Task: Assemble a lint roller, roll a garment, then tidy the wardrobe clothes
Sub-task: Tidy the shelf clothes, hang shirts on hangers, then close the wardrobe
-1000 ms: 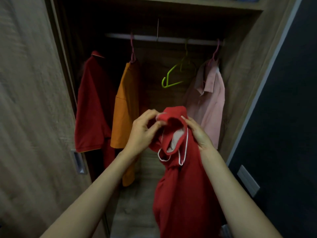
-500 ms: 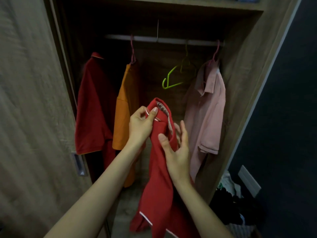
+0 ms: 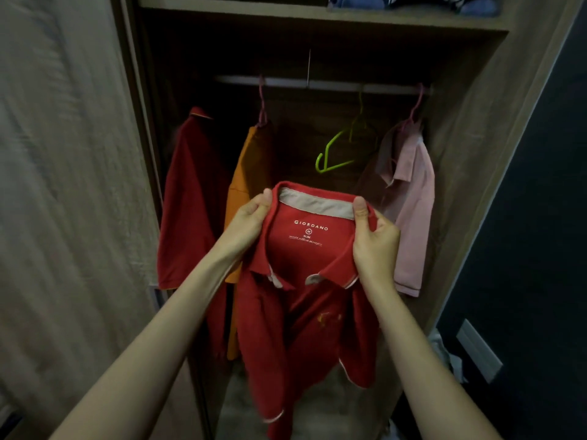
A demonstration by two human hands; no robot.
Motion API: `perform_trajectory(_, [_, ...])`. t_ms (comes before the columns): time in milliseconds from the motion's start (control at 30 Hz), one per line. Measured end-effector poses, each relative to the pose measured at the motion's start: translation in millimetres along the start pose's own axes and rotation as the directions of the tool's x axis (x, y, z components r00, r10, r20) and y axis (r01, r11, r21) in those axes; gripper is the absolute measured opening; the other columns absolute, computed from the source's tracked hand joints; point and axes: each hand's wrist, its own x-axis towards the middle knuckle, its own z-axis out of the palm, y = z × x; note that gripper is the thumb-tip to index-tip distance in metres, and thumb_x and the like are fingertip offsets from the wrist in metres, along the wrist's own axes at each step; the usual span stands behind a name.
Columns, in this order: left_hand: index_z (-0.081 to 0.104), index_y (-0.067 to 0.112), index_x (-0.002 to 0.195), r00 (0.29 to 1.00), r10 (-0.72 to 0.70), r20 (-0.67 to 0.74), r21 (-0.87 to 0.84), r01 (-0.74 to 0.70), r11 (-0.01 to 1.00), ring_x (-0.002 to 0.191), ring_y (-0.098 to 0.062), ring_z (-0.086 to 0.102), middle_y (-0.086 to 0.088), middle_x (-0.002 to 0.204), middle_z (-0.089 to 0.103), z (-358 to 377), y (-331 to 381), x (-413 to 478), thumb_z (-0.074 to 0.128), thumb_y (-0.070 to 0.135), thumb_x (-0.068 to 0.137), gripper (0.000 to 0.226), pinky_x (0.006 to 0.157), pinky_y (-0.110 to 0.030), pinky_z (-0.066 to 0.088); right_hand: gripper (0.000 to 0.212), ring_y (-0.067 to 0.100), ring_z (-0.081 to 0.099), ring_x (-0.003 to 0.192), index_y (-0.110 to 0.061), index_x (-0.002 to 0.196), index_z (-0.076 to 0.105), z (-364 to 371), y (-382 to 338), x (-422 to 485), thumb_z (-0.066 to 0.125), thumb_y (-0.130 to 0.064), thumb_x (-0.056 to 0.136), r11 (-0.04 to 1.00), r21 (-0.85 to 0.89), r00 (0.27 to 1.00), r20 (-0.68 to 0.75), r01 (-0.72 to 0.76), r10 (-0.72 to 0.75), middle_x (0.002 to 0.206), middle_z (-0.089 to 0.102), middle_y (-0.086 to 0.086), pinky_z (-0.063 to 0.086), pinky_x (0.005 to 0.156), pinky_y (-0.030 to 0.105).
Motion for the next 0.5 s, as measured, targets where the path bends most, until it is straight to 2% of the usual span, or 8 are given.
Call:
perform_trajectory(67, [0.057,0.025,0.088,0.999,0.048,-0.022,0.206,-0.043,0.978,0.073,-0.001,0.057,0.013,0.079,0.061,-0.9,5.6,-4.3,0.057,0.074,0.078,0.05,0.074,-0.02,0.044,0.035,-0.001,0.06,0.056,-0.018,0.065,0.062,0.9,-5.0,7.1,0.054,-0.033,0.095,1.0,0.002,1.0,-0.018,0.023,-0.023,0.058,0.063,-0.007,0.044,0.053,0.016])
perform_trajectory(100, [0.056,0.024,0.093,0.996,0.082,-0.035,0.315,-0.066,0.947,0.075,-0.004,0.058,0.011,0.083,0.061,-2.1,5.7,-5.9,0.066,0.07,0.073,0.051,0.075,-0.024,0.045,0.038,0.008,0.064,0.061,-0.009,0.068,0.064,1.3,-7.9,9.9,0.054,-0.034,0.095,0.999,0.004,0.999,-0.027,0.039,-0.039,0.062,0.066,0.005,0.046,0.053,0.023])
perform_trajectory(167, [0.053,0.025,0.121,0.976,0.216,-0.026,0.511,-0.173,0.842,0.091,-0.012,0.063,0.004,0.105,0.066,-6.6,2.6,-9.5,0.075,0.043,0.08,0.05,0.084,-0.03,0.049,0.047,0.03,0.063,0.073,0.007,0.077,0.063,3.3,-11.5,14.1,0.055,-0.036,0.095,0.997,-0.001,0.995,-0.057,0.08,-0.08,0.075,0.065,0.027,0.049,0.059,0.035])
perform_trajectory(233, [0.028,0.03,0.149,0.914,0.386,0.123,0.608,-0.377,0.699,0.1,-0.017,0.06,-0.004,0.124,0.058,-13.7,-3.5,-11.9,0.069,0.012,0.085,0.079,0.091,-0.035,0.051,0.051,0.038,0.06,0.073,0.009,0.075,0.06,4.2,-14.8,17.3,0.054,-0.038,0.094,0.994,-0.013,0.991,-0.08,0.105,-0.105,0.075,0.062,0.03,0.049,0.061,0.043])
perform_trajectory(300, [0.011,0.04,0.154,0.825,0.467,0.318,0.672,-0.544,0.503,0.111,-0.025,0.057,-0.008,0.139,0.044,-20.4,-7.1,-15.4,0.055,-0.006,0.078,0.1,0.089,-0.042,0.054,0.053,0.036,0.057,0.058,0.006,0.066,0.054,2.8,-18.5,19.1,0.054,-0.039,0.095,0.996,-0.019,0.992,-0.084,0.09,-0.091,0.065,0.059,0.028,0.048,0.056,0.044])
perform_trajectory(400, [0.026,0.048,0.15,0.734,0.467,0.493,0.738,-0.637,0.224,0.125,-0.031,0.054,-0.008,0.157,0.03,-29.2,-13.5,-21.5,0.04,0.004,0.083,0.081,0.09,-0.039,0.056,0.05,0.019,0.05,0.051,-0.007,0.057,0.049,0.9,-22.6,19.3,0.053,-0.038,0.095,0.998,-0.021,0.995,-0.075,0.061,-0.063,0.053,0.052,0.013,0.046,0.052,0.038])
perform_trajectory(433, [0.033,0.049,0.147,0.729,0.458,0.509,0.755,-0.633,0.17,0.128,-0.028,0.052,-0.006,0.157,0.031,-30.6,-17.7,-21.8,0.039,0.006,0.085,0.076,0.09,-0.037,0.056,0.049,0.017,0.05,0.051,-0.008,0.057,0.05,1.0,-22.6,18.9,0.053,-0.038,0.095,0.998,-0.029,0.996,-0.062,0.057,-0.059,0.052,0.052,0.011,0.046,0.051,0.037])
perform_trajectory(500, [0.037,0.051,0.144,0.779,0.419,0.467,0.803,-0.572,0.169,0.128,-0.025,0.053,-0.004,0.155,0.034,-32.1,-26.5,-19.8,0.053,-0.004,0.08,0.086,0.082,-0.032,0.058,0.053,0.021,0.051,0.053,0.002,0.061,0.051,2.2,-24.5,17.1,0.053,-0.039,0.095,0.997,-0.034,0.997,-0.044,0.068,-0.07,0.057,0.054,0.022,0.046,0.052,0.039])
